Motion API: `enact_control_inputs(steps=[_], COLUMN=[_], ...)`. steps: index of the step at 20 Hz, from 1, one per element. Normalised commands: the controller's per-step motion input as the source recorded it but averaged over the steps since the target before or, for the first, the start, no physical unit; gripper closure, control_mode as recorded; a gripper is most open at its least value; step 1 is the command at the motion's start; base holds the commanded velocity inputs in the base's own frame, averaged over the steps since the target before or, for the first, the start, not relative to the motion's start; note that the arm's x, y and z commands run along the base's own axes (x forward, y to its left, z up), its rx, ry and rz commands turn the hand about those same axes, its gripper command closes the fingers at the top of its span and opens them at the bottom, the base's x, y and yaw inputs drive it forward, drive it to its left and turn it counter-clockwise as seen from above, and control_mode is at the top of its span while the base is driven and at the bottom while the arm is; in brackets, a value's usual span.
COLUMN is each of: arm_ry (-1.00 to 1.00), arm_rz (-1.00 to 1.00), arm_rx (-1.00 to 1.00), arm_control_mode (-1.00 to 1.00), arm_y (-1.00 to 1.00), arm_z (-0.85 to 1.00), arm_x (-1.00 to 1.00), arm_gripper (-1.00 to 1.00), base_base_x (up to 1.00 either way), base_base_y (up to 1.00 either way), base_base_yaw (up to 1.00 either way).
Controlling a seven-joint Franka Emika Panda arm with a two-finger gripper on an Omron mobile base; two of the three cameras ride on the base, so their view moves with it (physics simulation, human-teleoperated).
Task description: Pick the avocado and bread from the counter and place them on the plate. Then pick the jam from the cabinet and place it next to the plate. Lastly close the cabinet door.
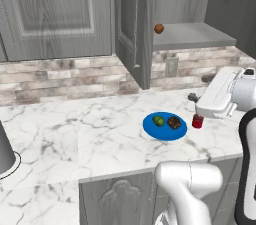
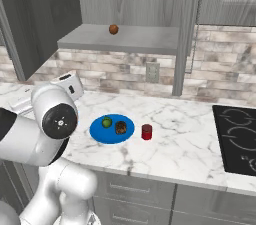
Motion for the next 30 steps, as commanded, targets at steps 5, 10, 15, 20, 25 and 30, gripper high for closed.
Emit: enact_control_inputs(steps=[5, 10, 15, 20, 25, 30], arm_ry=[-0.09, -0.01, -0.08, -0.14, -0.19, -0.31], arm_rz=[0.1, 0.07, 0.0, 0.0, -0.12, -0.23], arm_rx=[0.0, 0.02, 0.1, 0.14, 0.18, 0.21], arm_control_mode=[-1.0, -1.0, -1.0, -1.0, -1.0, -1.0], arm_y=[0.7, 0.51, 0.33, 0.48, 0.37, 0.26], arm_z=[0.0, -0.07, -0.04, 0.0, 0.0, 0.0], arm_x=[-0.16, -0.06, -0.48, -0.38, -0.16, -0.49], arm_gripper=[-1.0, -1.0, -1.0, -1.0, -1.0, -1.0], base_base_x=[0.0, 0.0, 0.0, 0.0, 0.0, 0.0], base_base_y=[0.0, 0.0, 0.0, 0.0, 0.0, 0.0], base_base_yaw=[0.0, 0.0, 0.0, 0.0, 0.0, 0.0])
